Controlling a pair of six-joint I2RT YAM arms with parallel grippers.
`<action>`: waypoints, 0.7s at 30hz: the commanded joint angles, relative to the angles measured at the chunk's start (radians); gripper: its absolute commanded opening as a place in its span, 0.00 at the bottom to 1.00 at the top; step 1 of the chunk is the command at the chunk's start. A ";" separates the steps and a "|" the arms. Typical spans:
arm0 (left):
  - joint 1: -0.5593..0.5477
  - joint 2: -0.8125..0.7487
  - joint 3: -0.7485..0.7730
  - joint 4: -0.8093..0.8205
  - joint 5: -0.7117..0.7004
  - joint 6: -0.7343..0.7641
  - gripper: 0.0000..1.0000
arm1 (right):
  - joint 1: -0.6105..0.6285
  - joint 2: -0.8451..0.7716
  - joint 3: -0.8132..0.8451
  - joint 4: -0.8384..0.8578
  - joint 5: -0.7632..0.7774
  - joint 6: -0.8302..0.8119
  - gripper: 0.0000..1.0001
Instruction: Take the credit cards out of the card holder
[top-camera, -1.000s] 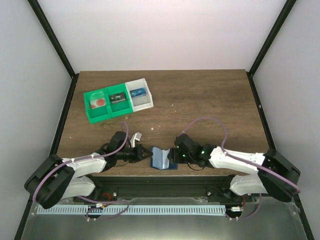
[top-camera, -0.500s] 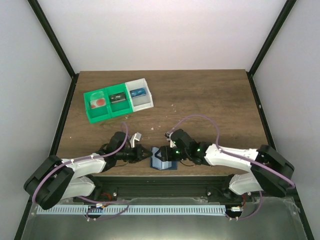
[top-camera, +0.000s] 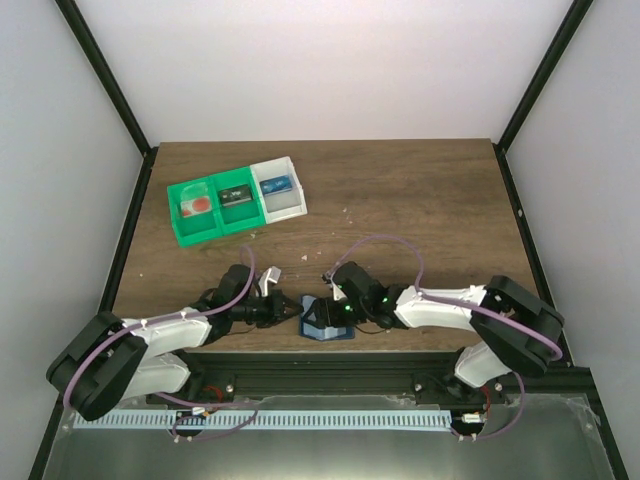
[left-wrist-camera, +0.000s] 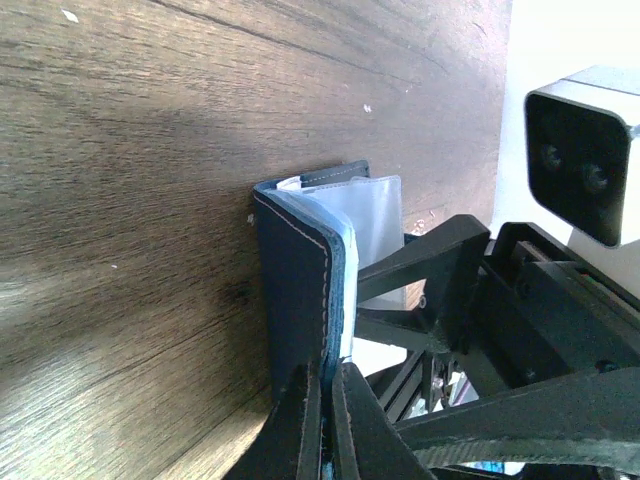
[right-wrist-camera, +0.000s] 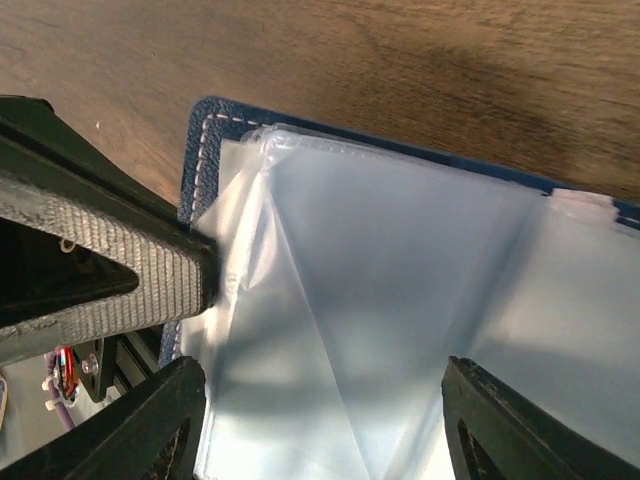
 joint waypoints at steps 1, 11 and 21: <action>-0.004 -0.016 -0.009 0.018 -0.006 -0.006 0.00 | 0.008 0.049 -0.006 0.076 -0.059 0.003 0.67; -0.005 -0.016 -0.012 0.021 -0.001 -0.003 0.00 | 0.008 0.041 -0.053 0.104 -0.045 0.031 0.54; -0.005 -0.014 -0.012 0.018 -0.004 0.010 0.00 | 0.008 0.000 -0.079 0.126 -0.053 0.049 0.58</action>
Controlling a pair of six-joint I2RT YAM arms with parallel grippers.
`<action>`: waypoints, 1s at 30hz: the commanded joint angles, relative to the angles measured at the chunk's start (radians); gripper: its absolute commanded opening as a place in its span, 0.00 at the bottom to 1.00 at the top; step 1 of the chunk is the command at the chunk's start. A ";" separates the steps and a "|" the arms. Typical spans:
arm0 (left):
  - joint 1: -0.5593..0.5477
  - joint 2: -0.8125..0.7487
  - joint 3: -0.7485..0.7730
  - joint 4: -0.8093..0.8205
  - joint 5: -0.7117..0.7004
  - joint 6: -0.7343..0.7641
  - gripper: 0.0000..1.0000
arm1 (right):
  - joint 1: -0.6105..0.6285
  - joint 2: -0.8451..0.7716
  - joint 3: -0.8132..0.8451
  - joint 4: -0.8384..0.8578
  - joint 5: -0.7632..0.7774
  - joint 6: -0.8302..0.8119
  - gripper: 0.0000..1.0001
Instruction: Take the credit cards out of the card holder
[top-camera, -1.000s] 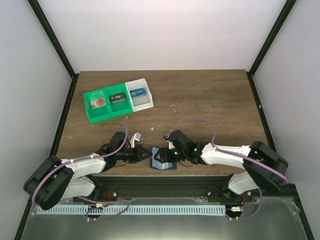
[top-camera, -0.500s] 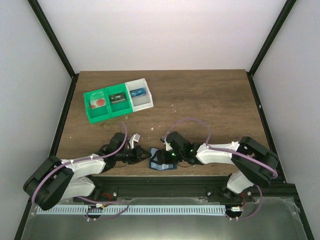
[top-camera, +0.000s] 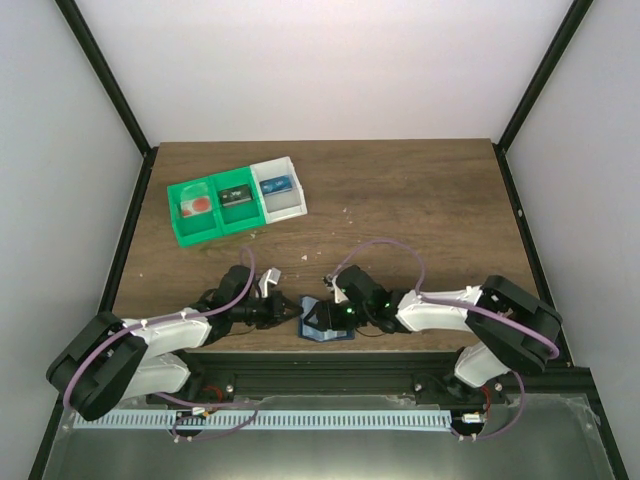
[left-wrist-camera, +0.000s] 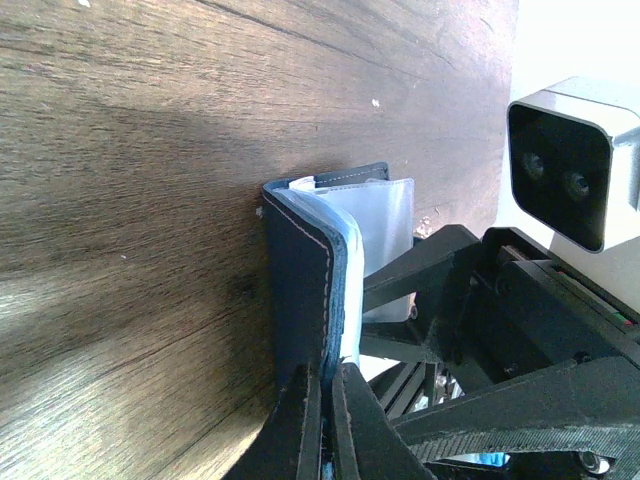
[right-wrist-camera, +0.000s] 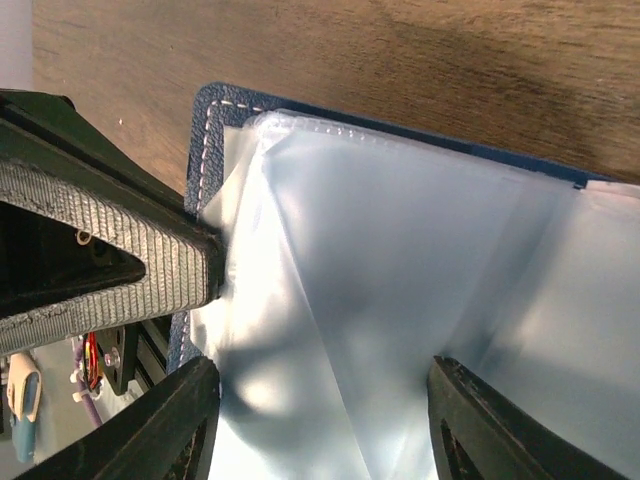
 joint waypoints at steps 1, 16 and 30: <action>-0.003 -0.013 -0.007 0.025 -0.001 0.016 0.00 | 0.007 -0.028 -0.022 -0.014 -0.002 0.008 0.58; -0.002 0.010 0.002 0.019 0.000 0.030 0.00 | 0.007 -0.142 -0.055 -0.090 0.124 0.025 0.44; -0.003 0.028 0.030 0.028 0.010 0.019 0.02 | 0.009 -0.013 -0.022 0.037 -0.023 0.015 0.67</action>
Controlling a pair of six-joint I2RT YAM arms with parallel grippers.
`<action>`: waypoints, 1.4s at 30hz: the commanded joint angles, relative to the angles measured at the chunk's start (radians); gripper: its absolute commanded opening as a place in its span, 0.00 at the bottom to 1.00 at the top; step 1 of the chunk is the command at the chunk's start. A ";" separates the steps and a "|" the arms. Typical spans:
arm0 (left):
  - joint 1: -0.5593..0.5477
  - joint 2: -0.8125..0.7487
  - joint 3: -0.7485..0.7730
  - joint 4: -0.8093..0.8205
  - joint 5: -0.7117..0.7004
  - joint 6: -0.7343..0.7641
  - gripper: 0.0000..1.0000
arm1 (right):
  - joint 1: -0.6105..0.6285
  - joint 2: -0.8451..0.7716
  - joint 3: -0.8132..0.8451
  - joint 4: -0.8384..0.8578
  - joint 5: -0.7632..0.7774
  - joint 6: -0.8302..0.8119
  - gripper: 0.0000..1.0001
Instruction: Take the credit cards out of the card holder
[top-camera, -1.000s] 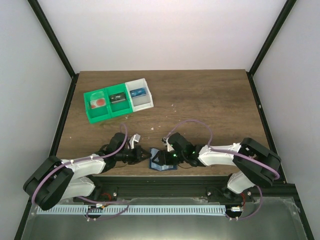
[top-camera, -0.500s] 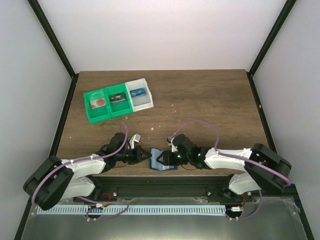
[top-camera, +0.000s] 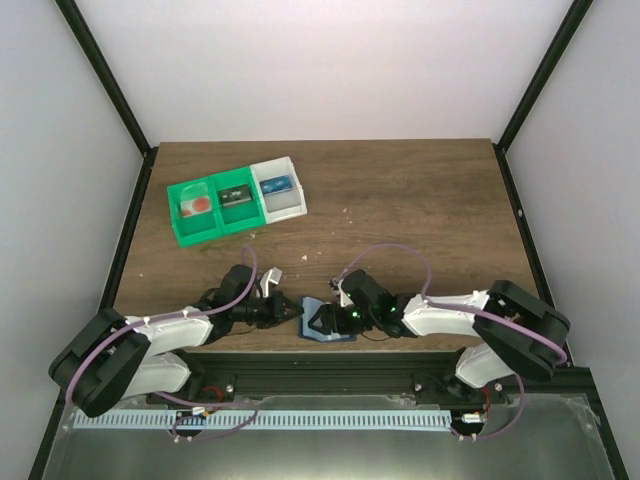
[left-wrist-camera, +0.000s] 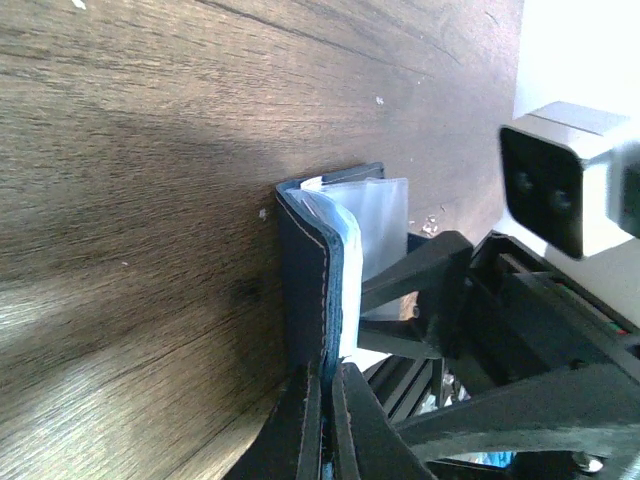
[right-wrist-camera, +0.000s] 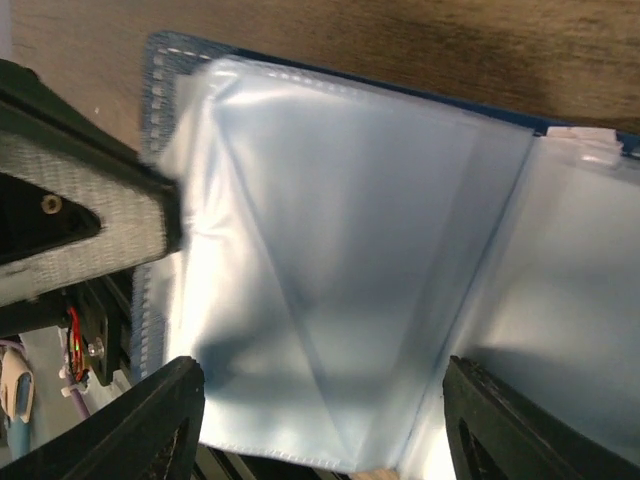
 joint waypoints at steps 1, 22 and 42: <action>-0.002 0.006 0.022 0.034 0.012 -0.006 0.02 | 0.008 0.067 0.034 0.058 -0.048 -0.002 0.68; -0.002 -0.015 0.011 0.042 0.016 -0.012 0.06 | 0.008 0.078 0.017 0.063 -0.015 0.015 0.52; -0.029 0.046 -0.017 0.130 0.029 -0.026 0.26 | 0.006 0.079 -0.032 0.125 -0.012 0.041 0.39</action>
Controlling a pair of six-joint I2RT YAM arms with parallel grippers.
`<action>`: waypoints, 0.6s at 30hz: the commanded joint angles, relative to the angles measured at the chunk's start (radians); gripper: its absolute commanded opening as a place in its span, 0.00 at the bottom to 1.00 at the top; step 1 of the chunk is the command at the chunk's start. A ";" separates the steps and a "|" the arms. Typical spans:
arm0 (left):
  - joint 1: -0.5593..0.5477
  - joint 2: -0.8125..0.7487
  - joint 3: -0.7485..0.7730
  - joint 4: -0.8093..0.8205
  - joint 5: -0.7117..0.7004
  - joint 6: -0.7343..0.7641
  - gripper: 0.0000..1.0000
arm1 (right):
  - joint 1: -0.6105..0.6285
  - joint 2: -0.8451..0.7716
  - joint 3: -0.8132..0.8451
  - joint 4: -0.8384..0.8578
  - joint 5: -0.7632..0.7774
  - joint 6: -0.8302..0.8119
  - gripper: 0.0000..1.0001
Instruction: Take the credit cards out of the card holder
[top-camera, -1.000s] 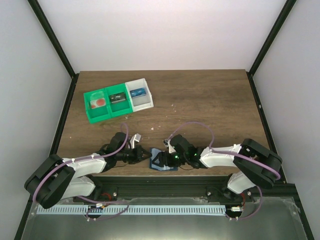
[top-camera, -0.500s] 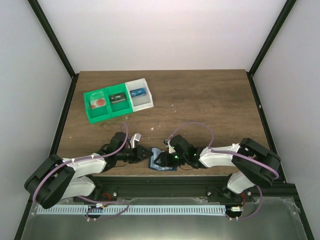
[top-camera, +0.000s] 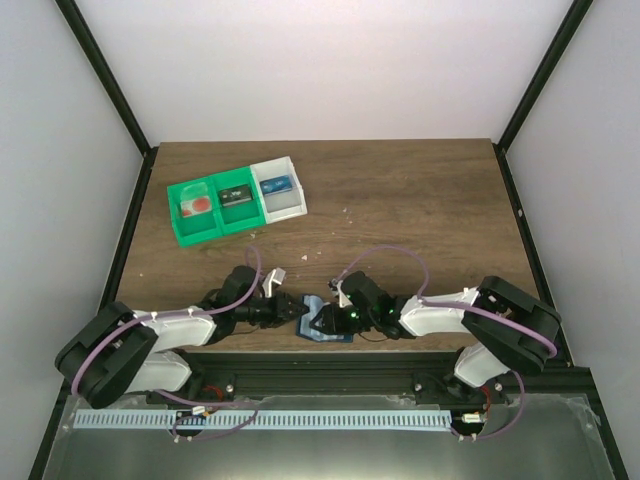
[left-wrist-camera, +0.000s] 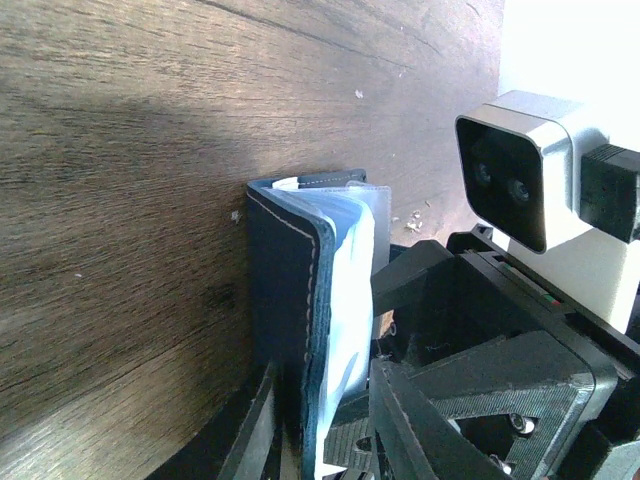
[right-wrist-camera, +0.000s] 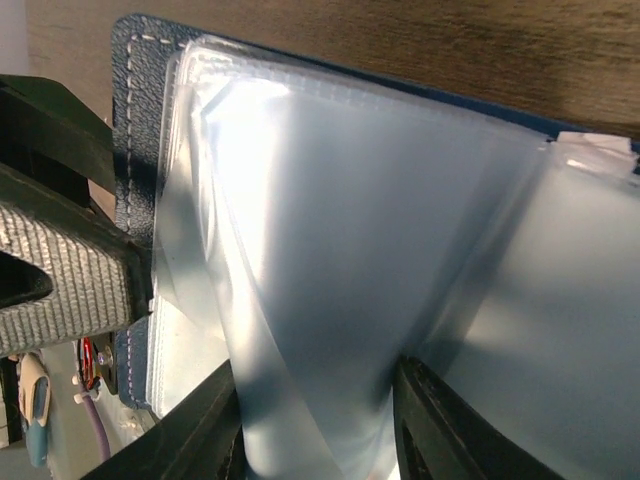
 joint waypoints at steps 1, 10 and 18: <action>-0.010 -0.011 -0.009 0.021 0.013 0.006 0.26 | 0.006 0.004 -0.012 0.008 0.017 0.011 0.38; -0.011 -0.069 -0.024 -0.009 -0.014 0.021 0.03 | 0.006 -0.030 -0.030 0.012 0.041 0.017 0.36; -0.012 -0.072 -0.023 -0.023 -0.013 0.031 0.00 | 0.006 -0.063 -0.023 -0.078 0.098 0.016 0.40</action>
